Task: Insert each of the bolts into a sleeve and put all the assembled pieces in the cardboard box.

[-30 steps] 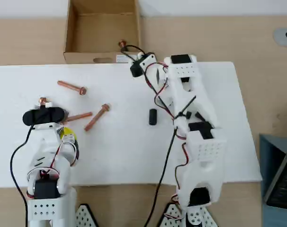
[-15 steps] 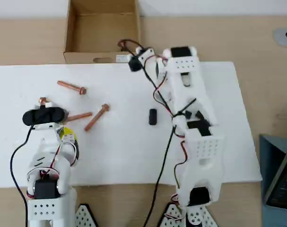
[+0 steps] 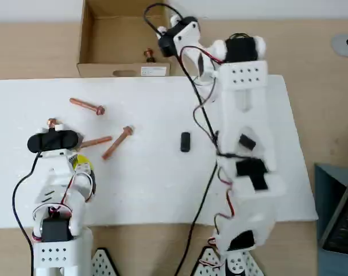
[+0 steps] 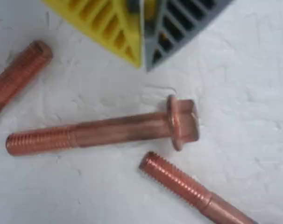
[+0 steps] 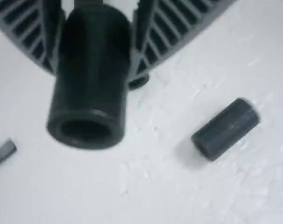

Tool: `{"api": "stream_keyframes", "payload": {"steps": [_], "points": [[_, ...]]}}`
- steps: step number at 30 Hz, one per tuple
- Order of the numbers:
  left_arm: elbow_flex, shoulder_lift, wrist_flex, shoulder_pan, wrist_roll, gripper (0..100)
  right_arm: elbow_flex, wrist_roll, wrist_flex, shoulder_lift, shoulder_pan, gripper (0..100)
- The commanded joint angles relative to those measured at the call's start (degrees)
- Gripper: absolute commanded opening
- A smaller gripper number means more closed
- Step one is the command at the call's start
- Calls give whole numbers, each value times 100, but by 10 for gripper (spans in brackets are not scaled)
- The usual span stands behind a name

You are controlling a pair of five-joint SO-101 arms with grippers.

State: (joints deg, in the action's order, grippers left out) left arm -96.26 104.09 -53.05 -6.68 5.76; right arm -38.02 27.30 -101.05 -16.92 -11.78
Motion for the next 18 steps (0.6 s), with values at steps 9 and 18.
{"api": "stream_keyframes", "payload": {"steps": [9,18], "points": [[624,4,-9,26,26,7,2607,-1160,-141,3284,48,10],[2207,-1367,-642,492,492,7,4611,-2075,88,4998,549,10]]}}
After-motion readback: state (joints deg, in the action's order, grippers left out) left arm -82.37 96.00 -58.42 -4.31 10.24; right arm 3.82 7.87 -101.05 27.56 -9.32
